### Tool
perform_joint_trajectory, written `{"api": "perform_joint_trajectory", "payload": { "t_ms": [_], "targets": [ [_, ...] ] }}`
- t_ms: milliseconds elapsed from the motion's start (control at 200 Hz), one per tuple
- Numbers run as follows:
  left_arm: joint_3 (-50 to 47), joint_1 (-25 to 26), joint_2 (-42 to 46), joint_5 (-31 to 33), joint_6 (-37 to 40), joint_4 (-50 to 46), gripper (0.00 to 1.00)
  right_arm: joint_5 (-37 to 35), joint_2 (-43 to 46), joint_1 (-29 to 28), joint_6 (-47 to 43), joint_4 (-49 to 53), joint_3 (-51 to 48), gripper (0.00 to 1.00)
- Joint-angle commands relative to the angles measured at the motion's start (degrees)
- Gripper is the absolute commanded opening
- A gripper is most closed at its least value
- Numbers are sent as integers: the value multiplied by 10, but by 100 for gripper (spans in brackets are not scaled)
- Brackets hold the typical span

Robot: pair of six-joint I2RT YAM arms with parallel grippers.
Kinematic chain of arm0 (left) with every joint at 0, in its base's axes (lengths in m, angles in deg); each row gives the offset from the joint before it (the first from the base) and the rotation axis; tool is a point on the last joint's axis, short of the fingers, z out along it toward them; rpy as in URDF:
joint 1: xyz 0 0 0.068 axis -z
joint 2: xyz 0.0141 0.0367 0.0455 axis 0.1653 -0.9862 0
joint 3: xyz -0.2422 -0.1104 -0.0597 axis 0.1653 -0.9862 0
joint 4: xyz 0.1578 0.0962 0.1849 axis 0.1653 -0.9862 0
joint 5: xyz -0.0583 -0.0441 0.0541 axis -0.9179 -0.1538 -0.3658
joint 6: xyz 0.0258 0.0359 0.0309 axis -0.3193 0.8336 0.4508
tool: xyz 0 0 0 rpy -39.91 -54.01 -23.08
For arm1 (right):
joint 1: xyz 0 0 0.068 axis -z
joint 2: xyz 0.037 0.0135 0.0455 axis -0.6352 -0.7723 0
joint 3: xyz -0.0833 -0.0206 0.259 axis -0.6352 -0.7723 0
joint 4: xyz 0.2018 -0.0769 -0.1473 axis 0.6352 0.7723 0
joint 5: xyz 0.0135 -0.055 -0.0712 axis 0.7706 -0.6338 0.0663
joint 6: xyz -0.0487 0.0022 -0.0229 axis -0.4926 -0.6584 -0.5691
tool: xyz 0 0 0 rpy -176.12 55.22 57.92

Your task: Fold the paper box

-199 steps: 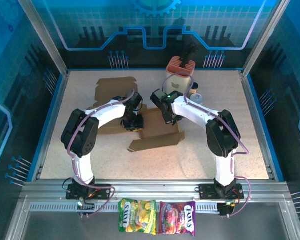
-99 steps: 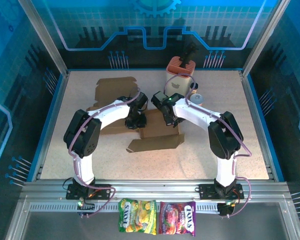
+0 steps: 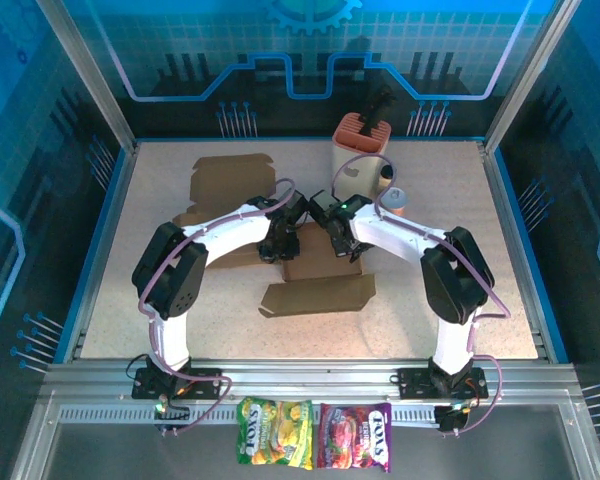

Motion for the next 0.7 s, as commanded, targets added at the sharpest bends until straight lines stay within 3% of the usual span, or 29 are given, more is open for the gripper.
{"api": "perform_joint_trajectory", "payload": {
  "t_ms": [0, 235, 695],
  "targets": [
    [9, -2, 14, 14, -4, -10, 22, -16, 22, -1, 7, 6, -16, 0],
    [-10, -7, 7, -35, -4, 28, 31, -9, 29, 5, 12, 2, -32, 0],
    [-6, 8, -18, -69, -8, 35, 27, 10, 34, 20, 27, 2, -56, 0]
  ]
}}
